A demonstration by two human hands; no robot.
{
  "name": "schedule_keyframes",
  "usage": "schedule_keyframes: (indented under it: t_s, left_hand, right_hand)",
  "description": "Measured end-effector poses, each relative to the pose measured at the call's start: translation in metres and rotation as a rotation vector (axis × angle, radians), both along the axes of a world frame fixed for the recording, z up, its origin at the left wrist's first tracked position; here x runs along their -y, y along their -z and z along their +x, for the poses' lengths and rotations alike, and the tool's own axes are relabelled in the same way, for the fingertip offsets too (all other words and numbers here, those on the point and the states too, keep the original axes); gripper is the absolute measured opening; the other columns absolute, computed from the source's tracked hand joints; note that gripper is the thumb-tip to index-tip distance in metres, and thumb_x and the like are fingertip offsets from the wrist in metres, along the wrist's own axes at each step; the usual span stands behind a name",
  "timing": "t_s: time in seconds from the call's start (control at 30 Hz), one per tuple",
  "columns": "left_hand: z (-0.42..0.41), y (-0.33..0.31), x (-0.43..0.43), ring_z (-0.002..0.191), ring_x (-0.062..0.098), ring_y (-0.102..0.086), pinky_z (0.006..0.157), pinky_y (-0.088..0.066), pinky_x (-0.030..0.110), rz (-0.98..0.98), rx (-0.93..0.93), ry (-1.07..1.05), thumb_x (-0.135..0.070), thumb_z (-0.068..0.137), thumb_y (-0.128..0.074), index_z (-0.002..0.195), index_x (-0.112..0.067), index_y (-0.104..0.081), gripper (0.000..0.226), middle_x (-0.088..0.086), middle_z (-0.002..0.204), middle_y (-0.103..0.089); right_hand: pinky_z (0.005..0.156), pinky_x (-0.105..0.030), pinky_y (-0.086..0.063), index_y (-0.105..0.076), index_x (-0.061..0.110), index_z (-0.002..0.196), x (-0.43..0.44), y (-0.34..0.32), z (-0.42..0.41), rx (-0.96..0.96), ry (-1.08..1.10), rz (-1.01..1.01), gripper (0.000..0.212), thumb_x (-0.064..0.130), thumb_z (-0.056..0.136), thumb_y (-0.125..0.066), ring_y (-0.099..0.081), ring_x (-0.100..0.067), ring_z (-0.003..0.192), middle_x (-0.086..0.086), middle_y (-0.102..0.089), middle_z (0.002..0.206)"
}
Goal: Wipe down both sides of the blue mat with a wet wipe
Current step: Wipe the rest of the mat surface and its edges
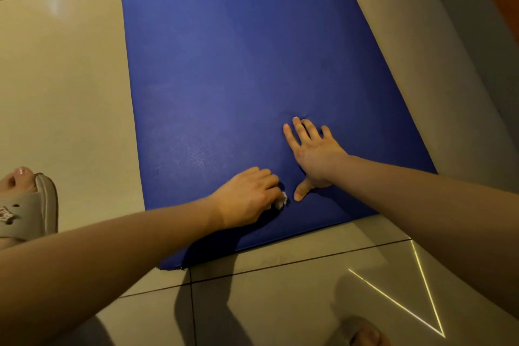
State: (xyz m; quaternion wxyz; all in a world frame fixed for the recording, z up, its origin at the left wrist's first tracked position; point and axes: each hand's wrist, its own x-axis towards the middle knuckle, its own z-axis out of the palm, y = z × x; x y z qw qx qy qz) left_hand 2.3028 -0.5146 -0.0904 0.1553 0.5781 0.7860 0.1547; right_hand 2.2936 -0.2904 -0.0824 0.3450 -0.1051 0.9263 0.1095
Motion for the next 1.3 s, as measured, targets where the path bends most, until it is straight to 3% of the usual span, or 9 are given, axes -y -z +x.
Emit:
schedule_keyframes:
  t_s: [0.07, 0.17, 0.33, 0.57, 0.67, 0.8, 0.93, 1.1, 1.3]
  left_hand:
    - [-0.029, 0.001, -0.007, 0.075, 0.025, -0.054, 0.063, -0.044, 0.036, -0.006, -0.112, -0.036, -0.012, 0.082, -0.073, 0.094, -0.019, -0.072, 0.014, 0.004, 0.086, -0.058]
    - [-0.082, 0.003, -0.006, 0.069, 0.034, -0.056, 0.058, -0.037, 0.035, -0.016, -0.228, -0.497, -0.006, 0.082, -0.069, 0.087, -0.02, -0.076, 0.017, 0.008, 0.08, -0.058]
    - [-0.069, -0.002, -0.004, 0.077, 0.033, -0.058, 0.064, -0.044, 0.042, 0.028, -0.06, -0.905, -0.007, 0.095, -0.057, 0.088, -0.01, -0.069, 0.015, 0.011, 0.085, -0.064]
    - [0.035, -0.002, 0.035, 0.077, 0.022, -0.056, 0.067, -0.045, 0.029, 0.017, 0.139, -0.253, -0.014, 0.088, -0.071, 0.099, -0.016, -0.065, 0.013, 0.003, 0.091, -0.061]
    - [-0.004, 0.002, 0.056, 0.083, 0.022, -0.054, 0.073, -0.047, 0.034, 0.002, -0.042, 0.085, -0.02, 0.089, -0.073, 0.109, -0.017, -0.066, 0.021, 0.004, 0.097, -0.061]
    - [-0.098, 0.0, 0.074, 0.071, 0.038, -0.059, 0.059, -0.048, 0.038, -0.02, -0.214, -0.378, 0.0, 0.077, -0.077, 0.093, -0.011, -0.071, 0.02, 0.012, 0.082, -0.062]
    - [-0.111, -0.006, 0.088, 0.079, 0.037, -0.059, 0.065, -0.048, 0.043, -0.103, -0.106, -0.703, -0.006, 0.093, -0.058, 0.096, -0.011, -0.067, 0.011, 0.012, 0.091, -0.062]
    - [-0.048, -0.004, 0.088, 0.082, 0.033, -0.06, 0.069, -0.043, 0.035, -0.039, 0.12, -0.486, -0.01, 0.094, -0.058, 0.1, -0.015, -0.067, 0.012, 0.01, 0.095, -0.064]
    - [-0.036, 0.002, 0.106, 0.093, 0.024, -0.057, 0.083, -0.049, 0.034, -0.077, 0.061, -0.005, -0.026, 0.099, -0.05, 0.116, -0.015, -0.062, 0.024, 0.005, 0.109, -0.06]
  right_hand:
    - [0.121, -0.061, -0.01, 0.033, 0.006, 0.15, 0.0, -0.001, 0.0, 0.008, 0.004, 0.004, 0.165, 0.091, 0.051, -0.067, 0.016, -0.041, 0.152, -0.021, 0.027, 0.162]
    - [0.121, -0.061, -0.01, 0.032, 0.006, 0.15, 0.001, -0.003, 0.0, 0.021, 0.013, 0.003, 0.164, 0.089, 0.052, -0.069, 0.016, -0.041, 0.152, -0.021, 0.027, 0.162]
    - [0.121, -0.061, -0.009, 0.034, 0.007, 0.149, 0.002, -0.003, -0.003, 0.04, 0.021, 0.014, 0.164, 0.089, 0.051, -0.069, 0.017, -0.041, 0.152, -0.02, 0.029, 0.161]
    - [0.122, -0.062, -0.01, 0.035, 0.007, 0.149, 0.012, -0.009, -0.004, 0.069, 0.075, 0.047, 0.164, 0.081, 0.054, -0.077, 0.02, -0.04, 0.151, -0.021, 0.032, 0.16]
    - [0.121, -0.063, -0.013, 0.034, 0.006, 0.149, 0.024, -0.012, -0.006, 0.098, 0.15, 0.078, 0.166, 0.069, 0.055, -0.087, 0.021, -0.04, 0.15, -0.021, 0.032, 0.16]
    - [0.12, -0.062, -0.018, 0.033, 0.005, 0.149, 0.037, -0.013, -0.01, 0.119, 0.214, 0.134, 0.167, 0.059, 0.054, -0.092, 0.021, -0.04, 0.15, -0.021, 0.032, 0.16]
    - [0.12, -0.06, -0.022, 0.032, 0.005, 0.15, 0.036, -0.017, -0.008, 0.096, 0.222, 0.152, 0.167, 0.059, 0.053, -0.093, 0.02, -0.039, 0.151, -0.02, 0.031, 0.161]
    - [0.118, -0.056, -0.026, 0.03, 0.009, 0.152, 0.045, -0.023, -0.003, 0.07, 0.313, 0.157, 0.163, 0.046, 0.057, -0.096, 0.017, -0.037, 0.152, -0.017, 0.029, 0.162]
    - [0.12, -0.06, -0.018, 0.021, 0.01, 0.157, 0.105, -0.016, 0.026, 0.004, 0.69, -0.031, 0.107, 0.018, 0.093, -0.065, 0.016, -0.044, 0.151, -0.021, 0.026, 0.162]
